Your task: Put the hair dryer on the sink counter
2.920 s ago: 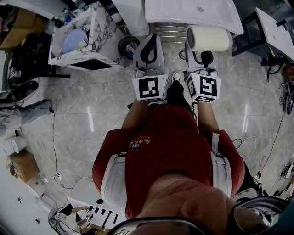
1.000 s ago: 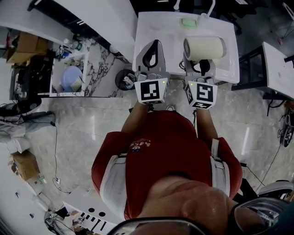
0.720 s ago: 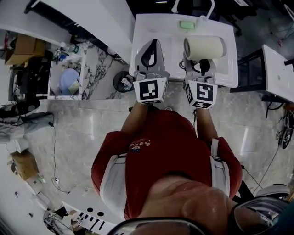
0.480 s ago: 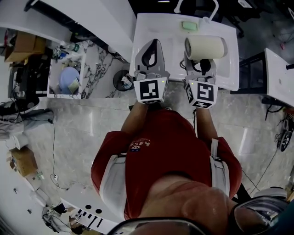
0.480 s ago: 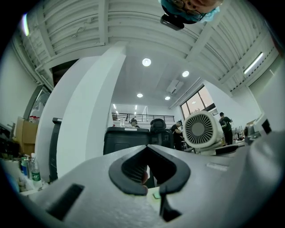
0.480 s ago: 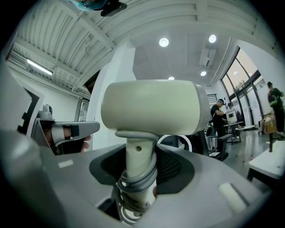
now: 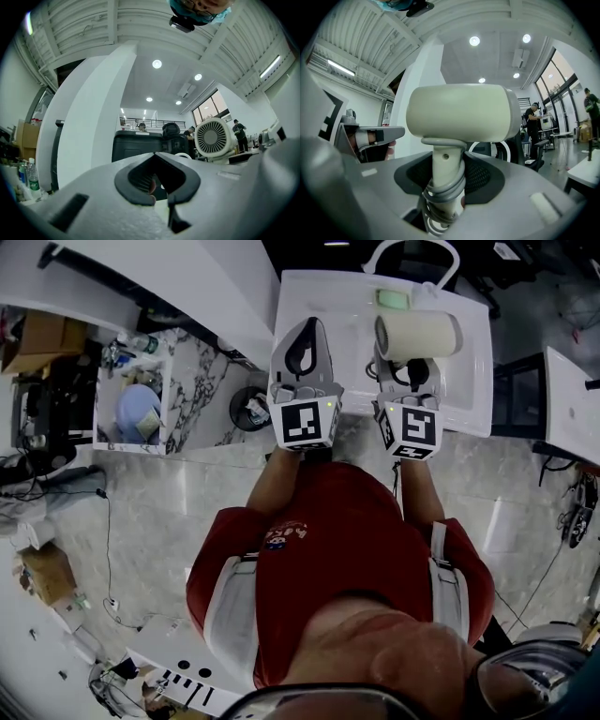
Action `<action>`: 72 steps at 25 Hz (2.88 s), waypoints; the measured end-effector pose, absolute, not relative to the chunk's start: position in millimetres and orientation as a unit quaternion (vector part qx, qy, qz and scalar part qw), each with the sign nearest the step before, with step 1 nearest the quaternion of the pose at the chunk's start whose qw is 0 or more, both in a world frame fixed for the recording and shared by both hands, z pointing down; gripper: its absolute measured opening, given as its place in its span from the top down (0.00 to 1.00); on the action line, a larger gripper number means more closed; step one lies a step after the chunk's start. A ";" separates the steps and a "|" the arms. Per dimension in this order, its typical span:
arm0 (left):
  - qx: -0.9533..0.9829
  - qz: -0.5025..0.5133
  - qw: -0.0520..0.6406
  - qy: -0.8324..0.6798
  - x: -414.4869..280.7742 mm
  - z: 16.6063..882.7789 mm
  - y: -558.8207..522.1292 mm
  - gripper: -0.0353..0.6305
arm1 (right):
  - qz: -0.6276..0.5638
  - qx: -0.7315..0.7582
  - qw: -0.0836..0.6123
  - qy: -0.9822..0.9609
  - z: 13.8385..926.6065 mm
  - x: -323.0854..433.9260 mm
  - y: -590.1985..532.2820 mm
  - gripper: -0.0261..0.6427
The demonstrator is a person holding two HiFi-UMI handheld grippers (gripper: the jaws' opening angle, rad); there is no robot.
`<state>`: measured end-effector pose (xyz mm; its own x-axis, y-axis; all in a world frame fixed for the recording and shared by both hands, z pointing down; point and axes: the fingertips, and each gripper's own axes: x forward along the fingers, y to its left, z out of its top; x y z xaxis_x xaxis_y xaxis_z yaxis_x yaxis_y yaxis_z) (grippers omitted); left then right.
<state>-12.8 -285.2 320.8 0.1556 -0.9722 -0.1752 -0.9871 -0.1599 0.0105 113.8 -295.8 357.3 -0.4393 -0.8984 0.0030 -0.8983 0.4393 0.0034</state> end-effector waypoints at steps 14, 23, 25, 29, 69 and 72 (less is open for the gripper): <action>-0.750 0.059 0.043 0.657 -85.5 332.8 -351.2 0.94 | 0.013 0.515 0.024 -0.857 372.9 37.4 -366.1 0.68; -0.748 0.049 0.043 0.660 -119.0 337.2 -374.7 0.94 | 0.018 0.508 0.039 -0.860 386.0 0.9 -396.2 0.68; -0.747 0.046 0.044 0.662 -125.1 339.9 -378.0 0.94 | 0.020 0.508 0.041 -0.860 387.9 -3.9 -402.3 0.68; -0.743 0.074 0.046 0.664 -133.4 329.0 -384.9 0.94 | 0.023 0.509 0.050 -0.859 393.3 -12.7 -412.3 0.68; -0.725 0.063 -0.006 0.686 -199.4 375.2 -421.5 0.95 | 0.126 0.486 0.190 -0.844 548.8 -84.8 -497.3 0.68; -0.724 0.054 -0.009 0.687 -203.2 379.7 -422.3 0.95 | 0.136 0.488 0.204 -0.838 564.8 -85.5 -502.3 0.68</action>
<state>-203.2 -422.3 379.7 0.0499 -0.9965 -0.0667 -0.9946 -0.0556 0.0875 -85.5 -502.3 564.8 -0.4399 -0.7626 0.4743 -0.8733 0.4864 -0.0278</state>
